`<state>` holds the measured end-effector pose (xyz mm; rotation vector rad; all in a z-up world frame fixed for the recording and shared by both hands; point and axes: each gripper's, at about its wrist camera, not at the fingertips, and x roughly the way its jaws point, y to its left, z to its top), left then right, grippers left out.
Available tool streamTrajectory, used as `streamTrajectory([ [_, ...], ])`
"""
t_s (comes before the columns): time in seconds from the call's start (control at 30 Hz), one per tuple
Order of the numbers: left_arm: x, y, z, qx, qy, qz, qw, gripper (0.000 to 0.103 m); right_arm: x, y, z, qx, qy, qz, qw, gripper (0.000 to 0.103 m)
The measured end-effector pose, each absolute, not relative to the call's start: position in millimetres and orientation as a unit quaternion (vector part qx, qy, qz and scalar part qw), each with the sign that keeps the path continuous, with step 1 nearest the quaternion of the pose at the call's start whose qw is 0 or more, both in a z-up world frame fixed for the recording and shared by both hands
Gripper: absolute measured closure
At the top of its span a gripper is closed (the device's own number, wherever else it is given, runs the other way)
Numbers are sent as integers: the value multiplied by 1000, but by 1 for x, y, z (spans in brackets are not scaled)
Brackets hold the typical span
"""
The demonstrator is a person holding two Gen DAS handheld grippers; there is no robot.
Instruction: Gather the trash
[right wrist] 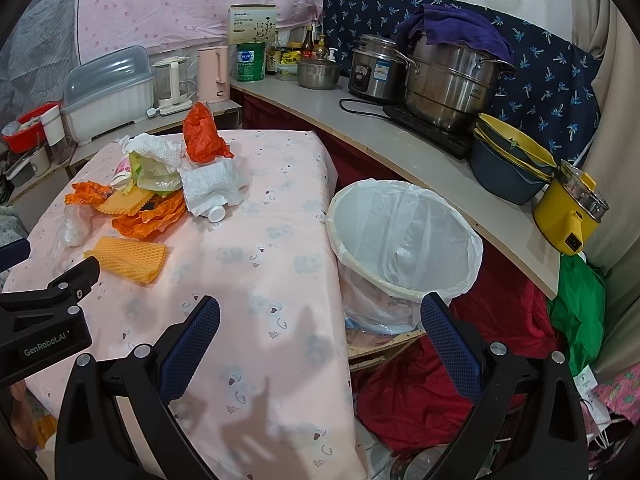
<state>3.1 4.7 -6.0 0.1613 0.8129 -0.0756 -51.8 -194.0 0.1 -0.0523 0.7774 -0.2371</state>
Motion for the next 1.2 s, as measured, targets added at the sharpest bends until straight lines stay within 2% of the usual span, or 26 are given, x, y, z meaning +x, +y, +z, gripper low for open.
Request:
streamTrajectory([
  [1.2,0,1,-5,75,395,-42,915,7,-51,-193,0,-28,378,-117,918,7],
])
